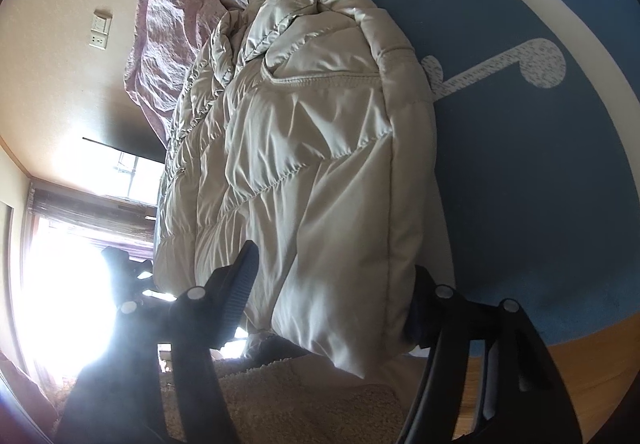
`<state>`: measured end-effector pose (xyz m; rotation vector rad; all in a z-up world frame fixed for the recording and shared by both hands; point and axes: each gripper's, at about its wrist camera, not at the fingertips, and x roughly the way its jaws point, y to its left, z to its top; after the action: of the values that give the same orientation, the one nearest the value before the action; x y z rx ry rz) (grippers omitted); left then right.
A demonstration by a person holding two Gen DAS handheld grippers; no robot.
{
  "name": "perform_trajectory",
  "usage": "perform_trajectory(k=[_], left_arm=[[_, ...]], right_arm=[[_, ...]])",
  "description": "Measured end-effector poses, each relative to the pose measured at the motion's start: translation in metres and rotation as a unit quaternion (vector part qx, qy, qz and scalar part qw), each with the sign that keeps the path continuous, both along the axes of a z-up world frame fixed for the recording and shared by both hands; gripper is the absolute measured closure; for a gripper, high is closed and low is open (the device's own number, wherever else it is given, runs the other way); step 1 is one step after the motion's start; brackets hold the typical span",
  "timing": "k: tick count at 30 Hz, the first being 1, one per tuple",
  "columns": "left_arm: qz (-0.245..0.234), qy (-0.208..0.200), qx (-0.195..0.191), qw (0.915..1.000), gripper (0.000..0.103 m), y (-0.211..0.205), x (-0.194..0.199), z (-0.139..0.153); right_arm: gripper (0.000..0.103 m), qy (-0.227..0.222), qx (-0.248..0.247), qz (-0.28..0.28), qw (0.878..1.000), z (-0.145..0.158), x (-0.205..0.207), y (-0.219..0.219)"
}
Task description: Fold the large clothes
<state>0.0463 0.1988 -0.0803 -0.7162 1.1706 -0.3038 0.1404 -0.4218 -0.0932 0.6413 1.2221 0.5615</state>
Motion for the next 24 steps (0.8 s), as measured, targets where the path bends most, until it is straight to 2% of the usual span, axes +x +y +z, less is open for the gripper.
perform_trajectory(k=[3,7,12,13,15,16,18,19,21,24], left_arm=[[0.01,-0.008,-0.01,0.9999,0.027,0.002,-0.004,-0.001],[0.025,-0.019,-0.019,0.9993,0.035,0.005,-0.009,-0.004],[0.019,-0.038,0.039,0.9983,0.039,-0.01,-0.015,0.003],[0.019,-0.039,0.047,0.998,0.041,-0.012,-0.015,0.004],[0.021,-0.04,0.053,0.9976,0.052,-0.015,-0.016,0.004],[0.022,-0.042,0.055,0.9974,0.056,-0.015,-0.018,0.004],[0.022,-0.049,0.066,0.9963,0.072,-0.017,-0.02,0.006],[0.024,-0.055,0.067,0.9959,0.076,-0.017,-0.021,0.009],[0.033,-0.073,0.06,0.995,0.085,-0.012,-0.02,0.019],[0.044,-0.104,0.062,0.9917,0.089,-0.007,-0.018,0.038]], right_arm=[[0.039,-0.001,0.02,-0.008,1.0,-0.003,0.0,-0.003],[0.04,-0.008,0.012,-0.005,1.0,-0.003,-0.001,-0.002],[0.047,-0.01,0.004,-0.01,1.0,-0.004,-0.007,-0.002],[0.052,-0.009,0.002,-0.012,1.0,-0.005,-0.009,-0.002],[0.06,-0.006,0.003,-0.014,1.0,-0.007,-0.011,-0.002],[0.07,-0.005,0.003,-0.015,1.0,-0.007,-0.013,-0.001],[0.078,-0.016,-0.002,-0.016,1.0,-0.003,-0.015,0.002],[0.083,-0.026,-0.006,-0.019,0.999,0.002,-0.015,0.004],[0.086,-0.045,-0.013,-0.025,0.999,0.012,-0.015,0.007],[0.088,-0.091,-0.016,-0.044,0.995,0.037,-0.015,0.01]])
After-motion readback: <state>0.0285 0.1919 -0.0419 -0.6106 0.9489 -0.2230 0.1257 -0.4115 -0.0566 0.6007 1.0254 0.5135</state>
